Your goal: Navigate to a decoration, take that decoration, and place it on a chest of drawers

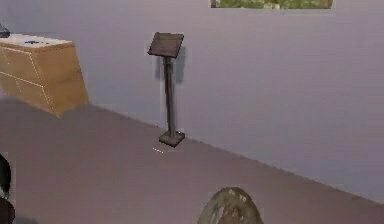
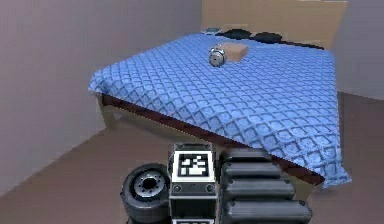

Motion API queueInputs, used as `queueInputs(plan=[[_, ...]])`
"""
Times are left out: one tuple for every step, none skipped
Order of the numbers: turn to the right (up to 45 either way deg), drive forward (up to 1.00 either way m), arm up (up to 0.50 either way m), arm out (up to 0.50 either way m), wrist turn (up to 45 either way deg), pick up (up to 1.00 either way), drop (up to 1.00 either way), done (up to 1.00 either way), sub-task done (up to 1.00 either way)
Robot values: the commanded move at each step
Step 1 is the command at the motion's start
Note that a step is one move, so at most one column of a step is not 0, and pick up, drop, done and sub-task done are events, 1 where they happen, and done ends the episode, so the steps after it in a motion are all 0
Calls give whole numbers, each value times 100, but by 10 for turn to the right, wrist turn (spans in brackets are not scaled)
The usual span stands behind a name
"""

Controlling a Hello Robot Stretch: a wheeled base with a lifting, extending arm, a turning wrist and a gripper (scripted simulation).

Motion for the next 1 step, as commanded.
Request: queueInputs(plan=[[0,15,0,0,0,0,0,0,0]])
